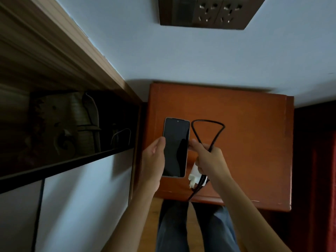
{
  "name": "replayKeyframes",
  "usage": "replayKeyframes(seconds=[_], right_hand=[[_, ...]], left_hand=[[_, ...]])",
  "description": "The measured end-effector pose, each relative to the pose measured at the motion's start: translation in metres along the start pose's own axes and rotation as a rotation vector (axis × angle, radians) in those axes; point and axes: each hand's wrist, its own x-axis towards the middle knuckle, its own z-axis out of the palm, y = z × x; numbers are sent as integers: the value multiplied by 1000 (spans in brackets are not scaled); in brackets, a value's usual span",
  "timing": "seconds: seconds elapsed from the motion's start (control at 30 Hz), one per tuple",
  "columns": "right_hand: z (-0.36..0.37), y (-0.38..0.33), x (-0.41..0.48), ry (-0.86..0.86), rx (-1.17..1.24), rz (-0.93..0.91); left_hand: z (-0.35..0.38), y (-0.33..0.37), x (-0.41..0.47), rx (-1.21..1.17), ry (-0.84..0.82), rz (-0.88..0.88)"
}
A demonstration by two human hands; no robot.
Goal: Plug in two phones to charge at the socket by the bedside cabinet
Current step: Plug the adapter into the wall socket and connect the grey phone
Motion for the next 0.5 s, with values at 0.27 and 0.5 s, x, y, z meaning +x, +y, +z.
replayKeyframes(seconds=[0.27, 0.5], right_hand=[[21, 29, 30, 10, 54, 122], [27, 36, 31, -4, 85, 67]], left_hand=[[2, -29, 29, 278, 77, 168], [-1, -37, 31, 385, 143, 220]])
